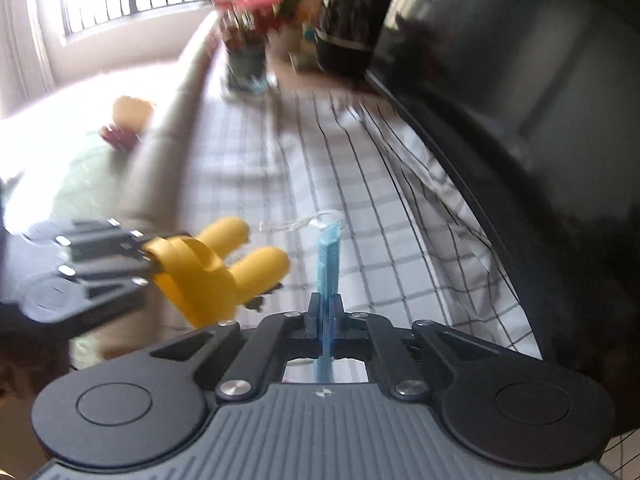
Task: Organize soft objects
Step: 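Carry the yellow toy and blue mask in both tools over the pink box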
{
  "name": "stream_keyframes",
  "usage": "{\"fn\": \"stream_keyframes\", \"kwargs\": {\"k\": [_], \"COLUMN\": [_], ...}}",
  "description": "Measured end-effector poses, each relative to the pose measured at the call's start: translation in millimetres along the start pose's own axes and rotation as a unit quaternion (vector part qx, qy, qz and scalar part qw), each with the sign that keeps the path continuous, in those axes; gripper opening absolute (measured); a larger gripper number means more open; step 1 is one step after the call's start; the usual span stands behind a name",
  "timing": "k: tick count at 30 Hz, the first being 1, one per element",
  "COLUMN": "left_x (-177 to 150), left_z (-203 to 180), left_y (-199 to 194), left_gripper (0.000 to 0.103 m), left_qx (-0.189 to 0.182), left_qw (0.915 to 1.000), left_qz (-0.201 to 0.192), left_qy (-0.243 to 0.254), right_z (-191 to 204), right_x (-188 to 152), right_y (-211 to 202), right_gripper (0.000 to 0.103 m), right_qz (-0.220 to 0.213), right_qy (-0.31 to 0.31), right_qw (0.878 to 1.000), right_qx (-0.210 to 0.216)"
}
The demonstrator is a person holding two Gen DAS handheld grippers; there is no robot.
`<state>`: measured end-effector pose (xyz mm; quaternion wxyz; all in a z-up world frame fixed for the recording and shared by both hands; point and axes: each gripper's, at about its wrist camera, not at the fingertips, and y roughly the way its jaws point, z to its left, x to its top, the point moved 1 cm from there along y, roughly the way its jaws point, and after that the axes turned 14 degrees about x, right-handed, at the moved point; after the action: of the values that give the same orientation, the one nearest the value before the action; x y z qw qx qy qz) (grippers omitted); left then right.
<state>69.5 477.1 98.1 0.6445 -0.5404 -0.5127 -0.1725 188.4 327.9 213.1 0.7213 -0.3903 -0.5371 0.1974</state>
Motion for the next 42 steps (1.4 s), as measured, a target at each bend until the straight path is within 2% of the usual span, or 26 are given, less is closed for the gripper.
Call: {"fn": "stream_keyframes", "kwargs": {"k": [5, 8, 11, 12, 14, 15, 16, 19, 22, 27, 33, 37, 38, 39, 40, 41, 42], "left_x": [19.6, 29.0, 30.9, 29.5, 23.8, 19.7, 15.0, 7.0, 10.5, 14.8, -7.2, -20.9, -22.4, -23.1, -23.6, -23.3, -22.8], "left_z": [3.3, -0.4, 1.3, 3.8, 10.2, 14.7, 21.3, 44.8, 70.9, 92.8, 113.5, 120.0, 120.4, 120.7, 120.1, 118.5, 116.4], "left_y": [-34.7, -51.7, -57.7, -58.1, -53.7, -50.5, -45.8, -35.5, -24.8, -10.8, 7.0, 5.9, 4.8, 4.1, 2.7, 1.6, 0.7], "left_gripper": [0.013, 0.013, 0.013, 0.013, 0.013, 0.013, 0.013, 0.013, 0.013, 0.013, 0.013, 0.013, 0.013, 0.013, 0.013, 0.013, 0.013], "left_qx": [-0.001, -0.002, 0.004, 0.009, 0.018, 0.023, 0.026, 0.041, 0.049, 0.058, 0.054, 0.049, 0.049, 0.048, 0.048, 0.048, 0.047], "left_qw": [0.9995, 0.9988, 0.9985, 0.9985, 0.9984, 0.9983, 0.998, 0.9956, 0.992, 0.9915, 0.987, 0.985, 0.9847, 0.9844, 0.9844, 0.9846, 0.9848], "left_qz": [-0.028, -0.048, -0.053, -0.05, -0.04, -0.032, -0.024, -0.014, -0.013, -0.024, 0.007, 0.025, 0.025, 0.025, 0.025, 0.024, 0.023], "left_qy": [-0.014, -0.011, -0.016, -0.02, -0.036, -0.043, -0.053, -0.084, -0.116, -0.114, -0.151, -0.164, -0.166, -0.167, -0.167, -0.167, -0.166], "right_z": [19.1, 27.9, 32.1, 35.0, 43.2, 47.5, 51.5, 59.3, 64.1, 53.5, 32.5, 16.9, 15.8, 17.2, 18.7, 18.1, 14.5], "right_x": [7.1, 5.2, -6.0, -12.2, -26.5, -34.5, -42.5, -57.7, -60.7, -43.8, -26.9, -28.0, -28.7, -29.6, -30.1, -30.4, -32.9], "right_y": [-51.9, -78.2, -80.3, -74.7, -53.5, -39.0, -23.0, 26.7, 69.9, 128.1, 200.6, 217.6, 216.4, 214.4, 210.7, 206.7, 201.8], "right_gripper": [0.002, 0.002, 0.003, 0.006, 0.028, 0.052, 0.062, 0.062, 0.062, 0.062, 0.063, 0.061, 0.059, 0.045, 0.021, 0.008, 0.006], "right_qz": [-0.04, -0.061, -0.056, -0.051, -0.03, -0.019, -0.009, 0.031, 0.052, 0.058, 0.08, 0.082, 0.082, 0.085, 0.091, 0.101, 0.113], "right_qy": [0.009, 0.001, -0.01, -0.022, -0.054, -0.068, -0.078, -0.09, -0.099, -0.084, -0.04, -0.002, 0.007, 0.007, 0.009, 0.028, 0.069], "right_qw": [0.999, 0.998, 0.998, 0.998, 0.998, 0.997, 0.997, 0.995, 0.993, 0.994, 0.995, 0.995, 0.994, 0.994, 0.993, 0.99, 0.983], "right_qx": [0.024, 0.013, 0.006, 0.001, -0.007, -0.014, -0.014, 0.011, 0.032, 0.049, 0.043, 0.063, 0.068, 0.066, 0.071, 0.092, 0.129]}}
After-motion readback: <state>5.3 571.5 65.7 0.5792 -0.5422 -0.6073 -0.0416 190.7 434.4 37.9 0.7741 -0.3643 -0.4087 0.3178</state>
